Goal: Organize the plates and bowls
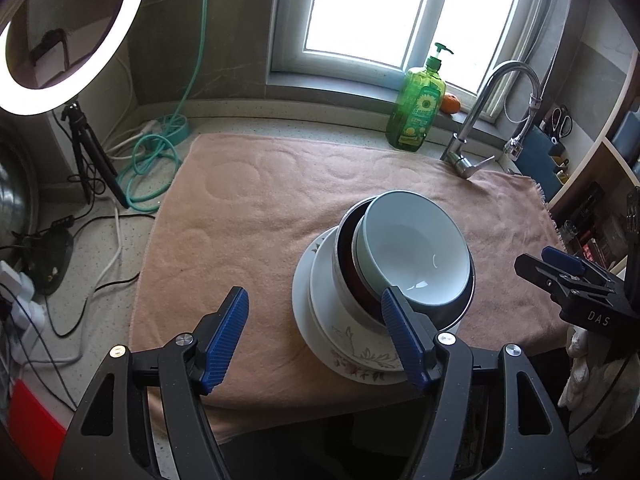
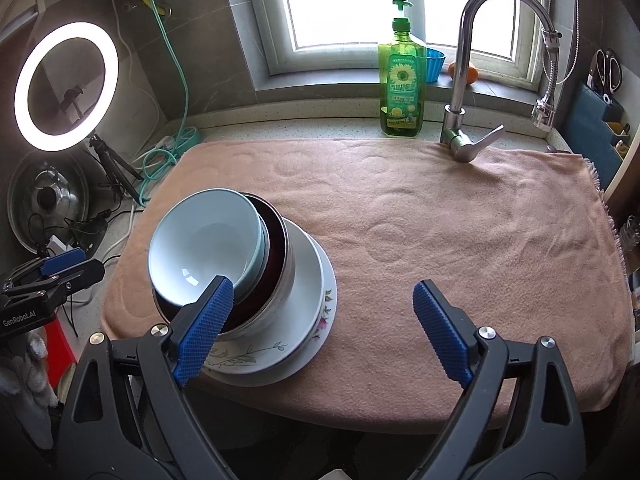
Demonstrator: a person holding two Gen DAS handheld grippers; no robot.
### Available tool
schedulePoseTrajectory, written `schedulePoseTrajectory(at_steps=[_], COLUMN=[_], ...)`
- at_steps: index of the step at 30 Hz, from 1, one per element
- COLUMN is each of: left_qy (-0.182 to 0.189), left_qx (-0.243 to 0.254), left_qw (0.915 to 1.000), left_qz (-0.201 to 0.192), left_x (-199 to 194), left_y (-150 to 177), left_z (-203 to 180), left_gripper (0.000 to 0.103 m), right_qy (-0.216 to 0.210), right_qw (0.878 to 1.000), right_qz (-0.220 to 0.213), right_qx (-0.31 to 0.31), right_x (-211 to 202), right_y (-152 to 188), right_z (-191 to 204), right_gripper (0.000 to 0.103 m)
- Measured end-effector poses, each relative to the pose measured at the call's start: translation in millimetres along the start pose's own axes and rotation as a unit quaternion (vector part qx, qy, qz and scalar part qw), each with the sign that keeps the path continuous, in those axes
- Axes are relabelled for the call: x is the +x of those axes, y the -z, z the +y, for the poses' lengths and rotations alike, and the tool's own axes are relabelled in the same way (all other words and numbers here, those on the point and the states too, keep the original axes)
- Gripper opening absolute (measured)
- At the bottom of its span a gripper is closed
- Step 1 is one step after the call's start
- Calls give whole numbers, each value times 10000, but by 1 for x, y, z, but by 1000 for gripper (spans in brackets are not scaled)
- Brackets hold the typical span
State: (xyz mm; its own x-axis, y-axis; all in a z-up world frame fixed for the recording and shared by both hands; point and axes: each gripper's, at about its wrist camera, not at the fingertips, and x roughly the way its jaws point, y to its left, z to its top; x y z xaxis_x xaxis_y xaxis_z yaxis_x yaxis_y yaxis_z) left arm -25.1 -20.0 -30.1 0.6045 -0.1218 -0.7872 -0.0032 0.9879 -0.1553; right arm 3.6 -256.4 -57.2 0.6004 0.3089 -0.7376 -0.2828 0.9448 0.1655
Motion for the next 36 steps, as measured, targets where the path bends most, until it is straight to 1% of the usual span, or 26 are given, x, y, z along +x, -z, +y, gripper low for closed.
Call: schedulePoseTrajectory(at_steps=[22,36], left_qy=[37,14], left_qx=[9,58], left_qw=[10000,10000], left_qz=[-34,17], left_x=[-1,2], left_y=[-1,-2], left_z=[-6,-7], left_gripper=[69,69], right_qy=[63,54], right_qw=[10000,10000], right_qz=[-18,15], right_qx=[-39,-32], right_x=[-2,0], right_y=[0,-3], right_z=[0,0], right_gripper=[93,93])
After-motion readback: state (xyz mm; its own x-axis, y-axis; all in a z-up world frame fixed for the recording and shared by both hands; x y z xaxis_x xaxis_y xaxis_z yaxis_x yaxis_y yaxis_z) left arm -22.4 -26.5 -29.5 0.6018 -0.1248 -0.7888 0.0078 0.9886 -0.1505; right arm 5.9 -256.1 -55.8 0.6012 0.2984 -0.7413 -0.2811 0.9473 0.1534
